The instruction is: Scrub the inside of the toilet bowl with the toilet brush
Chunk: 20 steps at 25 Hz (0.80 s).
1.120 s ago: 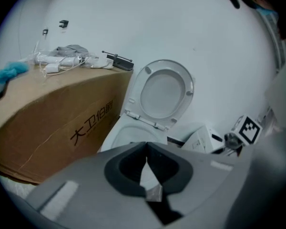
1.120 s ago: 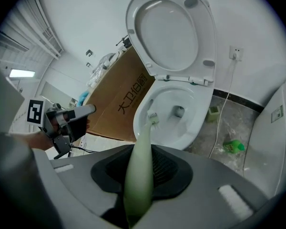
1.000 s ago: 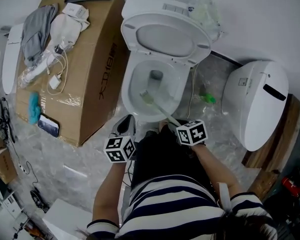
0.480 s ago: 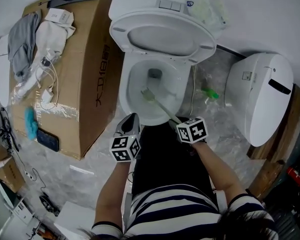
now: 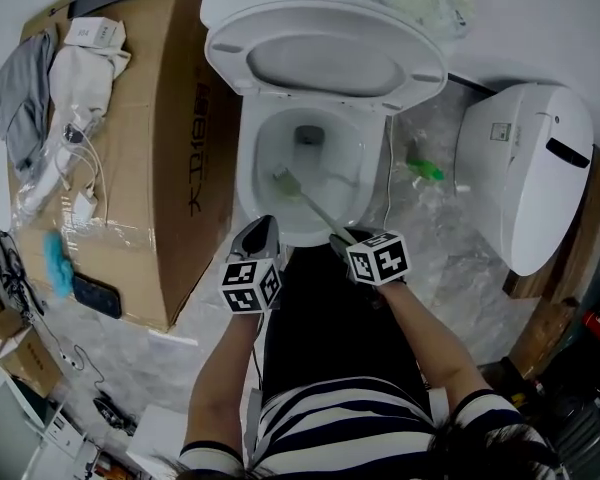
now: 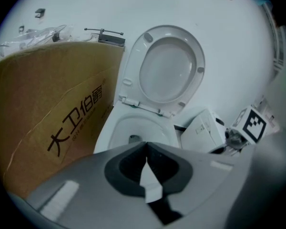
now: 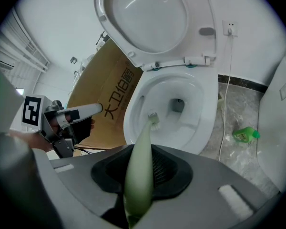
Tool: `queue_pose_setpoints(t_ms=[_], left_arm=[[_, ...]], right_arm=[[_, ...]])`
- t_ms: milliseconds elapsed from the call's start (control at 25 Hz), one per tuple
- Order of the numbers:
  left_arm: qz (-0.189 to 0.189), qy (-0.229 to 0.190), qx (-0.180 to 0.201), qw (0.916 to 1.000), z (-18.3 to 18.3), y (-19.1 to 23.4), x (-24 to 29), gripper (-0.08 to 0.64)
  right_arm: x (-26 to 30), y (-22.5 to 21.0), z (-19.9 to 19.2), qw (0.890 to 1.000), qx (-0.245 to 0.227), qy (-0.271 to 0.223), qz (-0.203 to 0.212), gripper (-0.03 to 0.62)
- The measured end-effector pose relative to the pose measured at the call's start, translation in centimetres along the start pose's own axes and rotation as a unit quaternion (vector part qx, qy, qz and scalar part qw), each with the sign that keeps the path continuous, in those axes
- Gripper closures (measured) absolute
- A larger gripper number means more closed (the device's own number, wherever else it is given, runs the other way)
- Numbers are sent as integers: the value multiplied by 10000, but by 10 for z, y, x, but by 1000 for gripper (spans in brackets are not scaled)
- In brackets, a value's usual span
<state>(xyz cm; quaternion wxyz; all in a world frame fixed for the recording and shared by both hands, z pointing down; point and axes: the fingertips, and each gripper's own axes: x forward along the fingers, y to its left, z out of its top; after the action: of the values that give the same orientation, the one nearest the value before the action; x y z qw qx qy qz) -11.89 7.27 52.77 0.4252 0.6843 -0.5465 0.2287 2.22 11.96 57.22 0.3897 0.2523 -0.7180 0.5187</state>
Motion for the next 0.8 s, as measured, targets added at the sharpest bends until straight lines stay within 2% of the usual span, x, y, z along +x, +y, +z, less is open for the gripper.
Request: queue_pose_setpoints(t_ms=[200, 800], left_arm=[[-59, 85, -63, 9999, -5, 4, 9, 560], [-214, 167, 177, 9995, -1, 10, 34, 560]], right_arm=[[12, -2, 5, 9999, 105, -80, -49, 492], [27, -19, 46, 9984, 221, -435, -270, 492]])
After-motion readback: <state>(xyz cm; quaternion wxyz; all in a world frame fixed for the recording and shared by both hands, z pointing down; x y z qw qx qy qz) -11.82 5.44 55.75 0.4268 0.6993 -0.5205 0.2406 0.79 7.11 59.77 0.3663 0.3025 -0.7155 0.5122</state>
